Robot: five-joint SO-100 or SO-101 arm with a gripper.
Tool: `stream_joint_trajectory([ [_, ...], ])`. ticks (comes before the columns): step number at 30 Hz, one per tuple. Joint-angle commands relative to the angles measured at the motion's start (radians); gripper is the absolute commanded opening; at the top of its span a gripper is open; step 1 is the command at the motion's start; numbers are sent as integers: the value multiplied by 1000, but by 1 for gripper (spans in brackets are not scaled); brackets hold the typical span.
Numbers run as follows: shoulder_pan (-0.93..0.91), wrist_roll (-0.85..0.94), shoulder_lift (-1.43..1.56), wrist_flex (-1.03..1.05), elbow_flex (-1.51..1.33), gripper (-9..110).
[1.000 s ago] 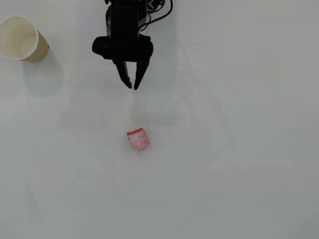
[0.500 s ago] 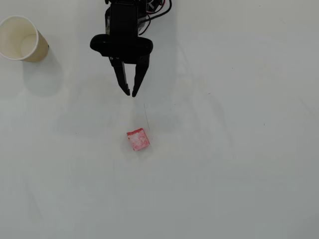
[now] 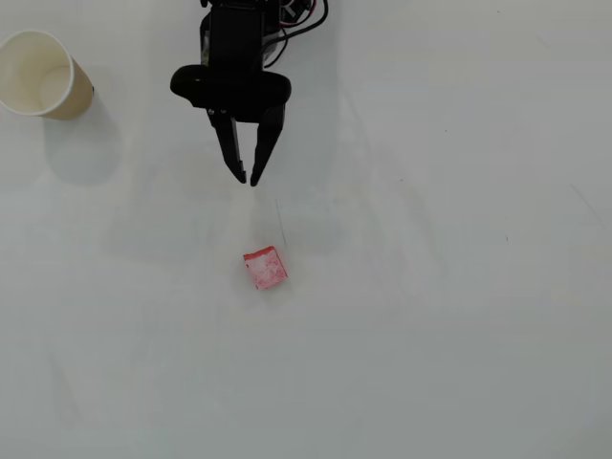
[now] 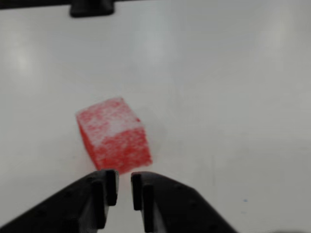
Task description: Pick up the cube and drop it in the cup.
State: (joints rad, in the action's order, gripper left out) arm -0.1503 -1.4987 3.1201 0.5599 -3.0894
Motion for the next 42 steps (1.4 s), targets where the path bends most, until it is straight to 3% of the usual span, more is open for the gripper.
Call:
stream_joint_trajectory([
  [1,15,6,20,-18,-34,0],
  [9,89,8,20,-32,-34,1],
  [16,114,8,20,-37,-34,22],
  [32,107,8,-12,-57,6,24],
  [42,184,8,-399,-103,270,27],
])
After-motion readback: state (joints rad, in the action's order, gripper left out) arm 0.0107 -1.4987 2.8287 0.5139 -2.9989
